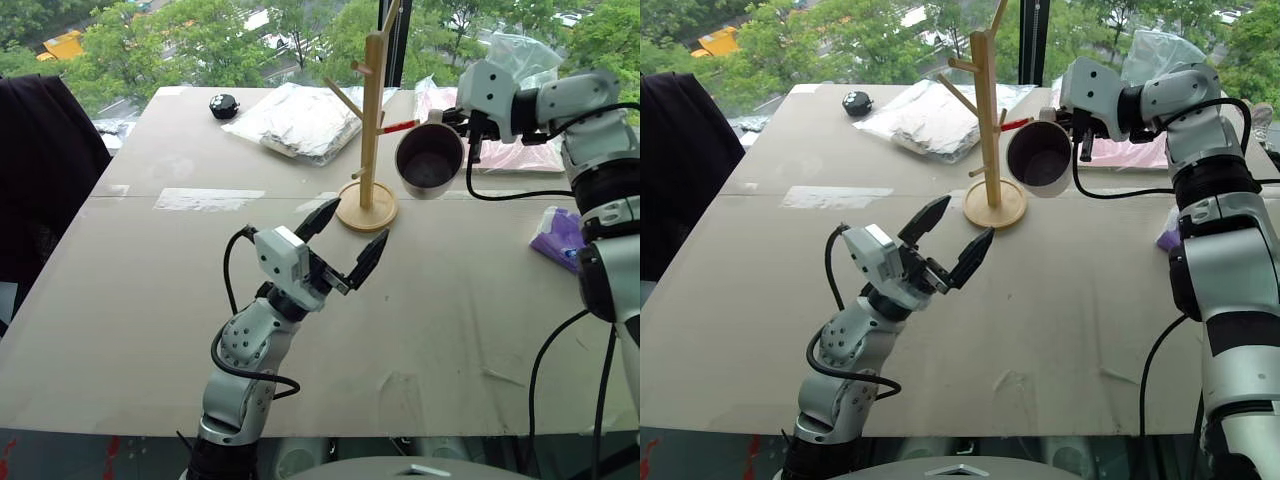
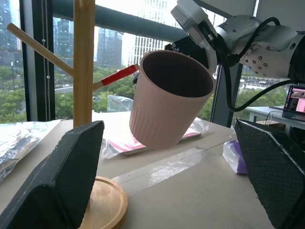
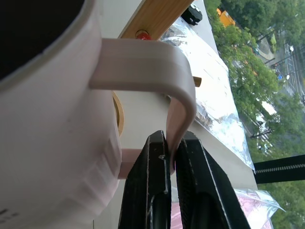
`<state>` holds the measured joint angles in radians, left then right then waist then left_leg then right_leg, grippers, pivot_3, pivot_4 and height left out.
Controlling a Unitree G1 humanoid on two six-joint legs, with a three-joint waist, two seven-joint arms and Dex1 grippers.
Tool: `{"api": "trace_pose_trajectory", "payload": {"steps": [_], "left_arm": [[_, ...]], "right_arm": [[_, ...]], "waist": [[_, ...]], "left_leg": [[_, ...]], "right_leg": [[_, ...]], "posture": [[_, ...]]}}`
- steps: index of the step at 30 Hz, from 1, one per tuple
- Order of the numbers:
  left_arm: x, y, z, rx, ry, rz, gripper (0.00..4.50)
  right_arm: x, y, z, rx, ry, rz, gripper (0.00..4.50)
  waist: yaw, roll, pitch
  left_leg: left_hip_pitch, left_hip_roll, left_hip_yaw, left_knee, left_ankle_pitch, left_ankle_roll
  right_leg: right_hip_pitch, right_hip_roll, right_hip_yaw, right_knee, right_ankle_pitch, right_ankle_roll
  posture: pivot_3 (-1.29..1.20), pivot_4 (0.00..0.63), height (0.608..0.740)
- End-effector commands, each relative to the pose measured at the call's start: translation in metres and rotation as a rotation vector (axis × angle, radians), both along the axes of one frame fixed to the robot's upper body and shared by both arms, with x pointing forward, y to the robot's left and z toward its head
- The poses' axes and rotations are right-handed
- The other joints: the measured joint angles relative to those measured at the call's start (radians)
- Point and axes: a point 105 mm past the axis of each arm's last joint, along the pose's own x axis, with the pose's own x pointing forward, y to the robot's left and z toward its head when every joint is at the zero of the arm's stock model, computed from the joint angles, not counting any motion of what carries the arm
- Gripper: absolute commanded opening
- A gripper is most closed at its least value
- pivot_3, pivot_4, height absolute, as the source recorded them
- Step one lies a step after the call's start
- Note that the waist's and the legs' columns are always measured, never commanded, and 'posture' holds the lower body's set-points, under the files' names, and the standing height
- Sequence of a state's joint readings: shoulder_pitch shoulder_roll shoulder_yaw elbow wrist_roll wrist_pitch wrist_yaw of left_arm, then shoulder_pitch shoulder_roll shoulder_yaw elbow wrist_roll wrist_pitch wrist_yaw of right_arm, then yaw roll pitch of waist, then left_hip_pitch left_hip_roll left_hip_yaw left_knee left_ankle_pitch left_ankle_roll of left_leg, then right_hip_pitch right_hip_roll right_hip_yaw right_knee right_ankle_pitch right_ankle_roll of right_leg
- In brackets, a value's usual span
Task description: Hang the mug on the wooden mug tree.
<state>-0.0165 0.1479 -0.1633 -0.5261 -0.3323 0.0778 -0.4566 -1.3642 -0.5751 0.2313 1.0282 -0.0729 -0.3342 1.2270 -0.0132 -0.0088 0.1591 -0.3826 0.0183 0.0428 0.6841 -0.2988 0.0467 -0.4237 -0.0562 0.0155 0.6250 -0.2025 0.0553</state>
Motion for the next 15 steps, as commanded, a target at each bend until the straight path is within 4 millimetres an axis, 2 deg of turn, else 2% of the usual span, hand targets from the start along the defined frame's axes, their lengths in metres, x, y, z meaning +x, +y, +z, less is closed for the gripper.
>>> {"api": "trace_pose_trajectory", "payload": {"steps": [1,10,15], "left_arm": [[-0.0082,-0.0034,0.0156,-0.007,-0.074,-0.011,4.50],[-0.0059,-0.0068,0.0197,-0.014,-0.081,-0.026,4.50],[-0.0018,-0.0021,0.0222,-0.040,-0.079,-0.002,4.50]], "right_arm": [[-0.0042,0.0071,0.0233,-0.004,-0.073,0.039,0.13],[-0.0018,0.0140,0.0302,-0.024,-0.095,0.032,0.13],[0.0012,0.0164,0.0325,-0.035,-0.113,0.016,0.13]], "waist": [[0.000,0.000,0.000],[-0.001,0.000,0.000],[-0.001,0.000,0.000]], "left_leg": [[0.000,0.000,0.000,0.000,0.000,0.000],[0.000,0.000,0.000,0.000,0.000,-0.001],[0.000,-0.001,0.000,0.000,0.000,-0.001]], "right_leg": [[0.000,0.000,0.000,0.000,-0.001,-0.001],[0.000,-0.006,-0.001,0.000,-0.001,-0.002],[0.000,-0.006,-0.001,0.000,-0.001,-0.002]], "posture": [[0.00,0.150,0.740],[0.00,0.150,0.740],[0.00,0.150,0.740]]}}
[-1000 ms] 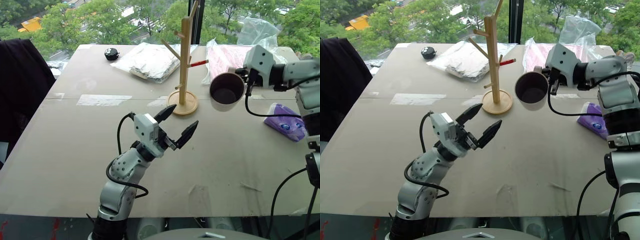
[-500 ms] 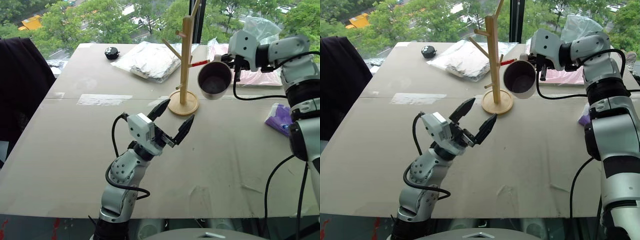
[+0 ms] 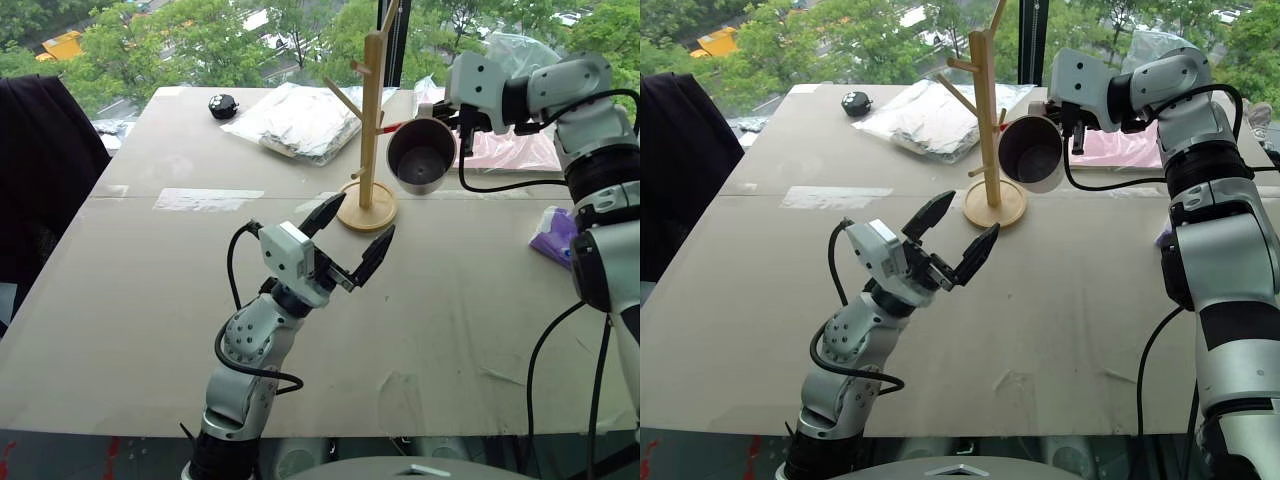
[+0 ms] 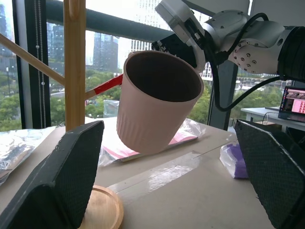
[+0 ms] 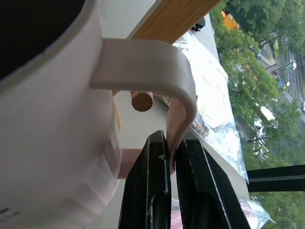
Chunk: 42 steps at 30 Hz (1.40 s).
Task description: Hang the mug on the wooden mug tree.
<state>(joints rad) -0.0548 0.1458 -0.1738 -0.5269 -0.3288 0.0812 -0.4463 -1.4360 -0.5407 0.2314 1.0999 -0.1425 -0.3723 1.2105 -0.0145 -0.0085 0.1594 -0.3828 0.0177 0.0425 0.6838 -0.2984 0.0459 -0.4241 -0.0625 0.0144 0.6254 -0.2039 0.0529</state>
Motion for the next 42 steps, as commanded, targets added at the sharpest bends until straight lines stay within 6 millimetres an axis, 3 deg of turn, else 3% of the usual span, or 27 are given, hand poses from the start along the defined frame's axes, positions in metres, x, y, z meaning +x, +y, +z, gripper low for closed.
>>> {"api": "trace_pose_trajectory", "payload": {"steps": [1,21,25,32,37,42], "left_arm": [[-0.002,0.004,0.014,-0.044,-0.049,0.019,4.50],[0.008,0.022,0.019,-0.066,-0.073,0.179,4.50],[0.010,0.025,0.019,-0.069,-0.075,0.189,4.50],[0.009,0.024,0.016,-0.067,-0.066,0.184,4.50],[0.009,0.019,0.005,-0.027,-0.026,0.147,4.50],[0.009,0.025,-0.036,0.092,0.135,0.126,4.50]], "right_arm": [[-0.002,0.006,0.023,0.009,-0.077,0.011,0.13],[-0.002,0.019,0.026,-0.028,-0.094,0.037,0.13],[0.002,0.020,0.030,-0.018,-0.115,0.006,1.24],[0.011,0.005,0.041,0.041,-0.147,-0.099,4.45],[0.009,-0.024,0.030,0.056,-0.063,-0.138,4.45],[-0.011,-0.068,-0.008,0.212,0.158,-0.100,4.45]], "waist": [[0.000,0.000,0.000],[0.000,0.000,0.000],[-0.001,0.000,0.000],[0.000,0.001,0.000],[0.001,0.001,0.000],[0.004,0.000,0.000]], "left_leg": [[0.000,0.000,0.000,0.000,0.000,0.000],[0.000,0.000,0.000,0.000,0.000,0.000],[0.000,0.000,0.000,0.000,0.000,0.000],[-0.001,0.000,0.000,-0.001,0.000,0.000],[-0.001,-0.001,-0.001,-0.001,0.000,0.000],[-0.001,-0.001,-0.002,-0.001,-0.001,0.001]], "right_leg": [[0.000,0.000,0.000,0.000,0.000,0.000],[0.000,0.000,0.000,0.000,0.001,0.002],[0.000,0.000,0.000,0.000,0.001,0.001],[0.000,-0.001,0.000,0.000,0.000,0.000],[0.000,-0.001,-0.001,-0.001,0.000,0.000],[0.000,-0.002,-0.002,-0.002,0.001,0.002]], "posture": [[0.00,0.150,0.740],[0.00,0.150,0.740],[0.00,0.150,0.740],[0.00,0.150,0.740],[0.00,0.150,0.740],[0.00,0.150,0.740]]}}
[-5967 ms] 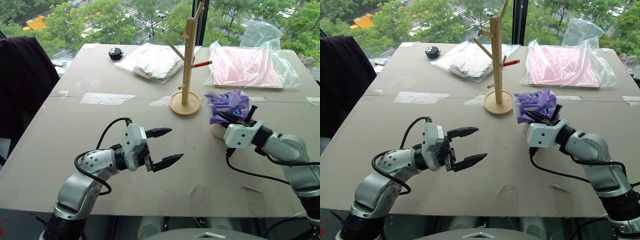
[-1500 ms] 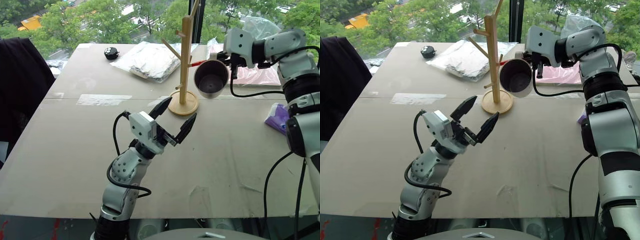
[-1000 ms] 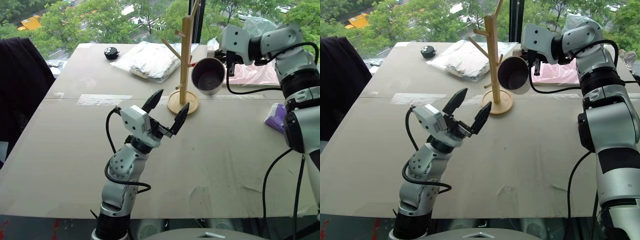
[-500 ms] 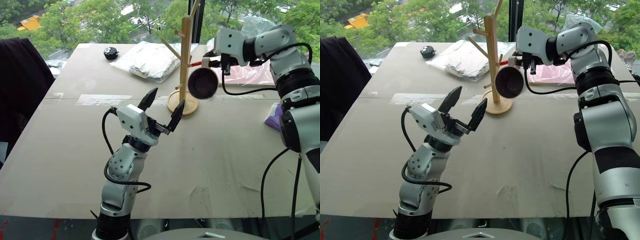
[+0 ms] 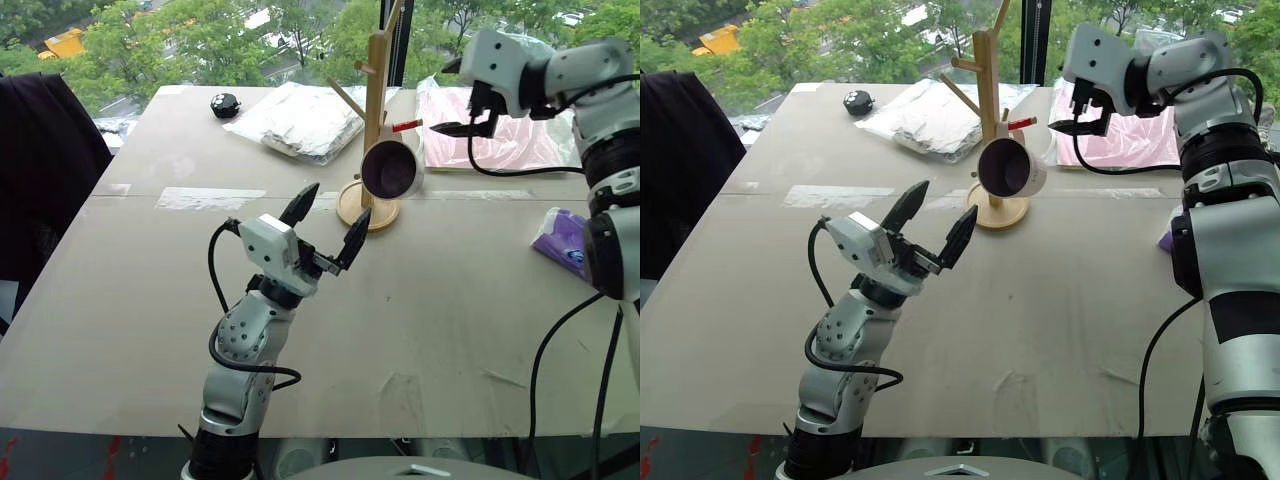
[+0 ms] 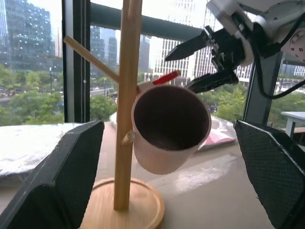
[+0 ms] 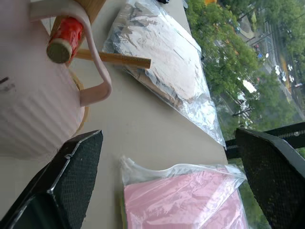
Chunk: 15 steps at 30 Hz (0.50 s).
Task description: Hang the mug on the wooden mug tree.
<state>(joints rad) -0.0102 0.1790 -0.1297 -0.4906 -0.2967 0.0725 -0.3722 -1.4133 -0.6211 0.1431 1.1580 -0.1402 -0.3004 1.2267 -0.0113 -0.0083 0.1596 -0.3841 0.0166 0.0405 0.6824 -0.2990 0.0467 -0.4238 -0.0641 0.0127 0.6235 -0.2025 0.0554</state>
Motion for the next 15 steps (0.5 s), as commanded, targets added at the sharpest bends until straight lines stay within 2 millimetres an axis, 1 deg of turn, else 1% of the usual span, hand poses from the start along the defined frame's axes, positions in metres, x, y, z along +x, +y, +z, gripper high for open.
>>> {"api": "trace_pose_trajectory", "payload": {"steps": [1,3,4,6,8,11,14,15], "left_arm": [[-0.003,0.005,-0.027,0.085,0.111,-0.016,4.50],[-0.006,0.012,-0.049,0.140,0.213,-0.017,4.50],[-0.009,0.014,-0.056,0.160,0.243,-0.022,4.50],[-0.016,0.019,-0.068,0.195,0.293,-0.034,4.50],[-0.023,0.020,-0.075,0.194,0.332,-0.063,4.50],[-0.035,0.019,-0.090,0.215,0.403,-0.104,4.50],[-0.041,0.023,-0.105,0.259,0.467,-0.108,4.50],[-0.041,0.024,-0.109,0.274,0.474,-0.102,4.50]], "right_arm": [[-0.021,-0.029,-0.012,0.167,0.076,0.047,4.45],[-0.033,-0.047,-0.031,0.296,0.107,0.024,4.45],[-0.040,-0.051,-0.039,0.340,0.124,0.013,4.45],[-0.061,-0.054,-0.067,0.451,0.190,-0.002,4.45],[-0.087,-0.051,-0.101,0.504,0.247,-0.027,4.45],[-0.120,-0.043,-0.152,0.543,0.279,-0.117,4.45],[-0.153,-0.030,-0.189,0.604,0.367,-0.162,4.45],[-0.161,-0.027,-0.196,0.615,0.389,-0.170,4.45]], "waist": [[0.003,0.000,0.000],[0.001,0.001,0.000],[0.001,0.001,0.001],[0.000,0.002,0.001],[0.000,0.003,0.001],[-0.003,0.004,0.000],[-0.003,0.007,0.001],[-0.002,0.006,0.001]], "left_leg": [[0.000,0.000,-0.001,0.000,-0.001,0.001],[0.000,0.000,-0.002,0.000,-0.002,0.003],[0.000,0.000,-0.002,-0.001,-0.002,0.003],[-0.001,0.000,-0.003,-0.001,-0.002,0.003],[0.000,0.001,-0.004,-0.002,-0.002,0.003],[0.001,0.001,-0.005,-0.003,-0.002,0.003],[0.003,0.001,-0.003,-0.002,-0.002,0.003],[0.003,-0.001,-0.001,0.000,-0.001,0.004]], "right_leg": [[0.000,0.000,0.000,0.000,0.000,0.001],[0.000,-0.001,0.000,0.000,0.001,0.001],[0.000,-0.001,0.000,0.000,0.001,0.001],[0.000,-0.001,0.000,0.001,0.001,0.001],[-0.001,0.000,0.001,0.001,0.001,0.001],[0.000,0.000,0.000,0.002,0.000,0.000],[0.001,0.001,0.000,0.003,-0.002,-0.003],[0.001,0.003,0.001,0.003,-0.002,-0.003]], "posture": [[0.00,0.150,0.740],[0.00,0.150,0.740],[0.00,0.150,0.740],[0.00,0.150,0.740],[0.00,0.150,0.740],[0.00,0.150,0.740],[0.00,0.150,0.740],[0.00,0.150,0.740]]}}
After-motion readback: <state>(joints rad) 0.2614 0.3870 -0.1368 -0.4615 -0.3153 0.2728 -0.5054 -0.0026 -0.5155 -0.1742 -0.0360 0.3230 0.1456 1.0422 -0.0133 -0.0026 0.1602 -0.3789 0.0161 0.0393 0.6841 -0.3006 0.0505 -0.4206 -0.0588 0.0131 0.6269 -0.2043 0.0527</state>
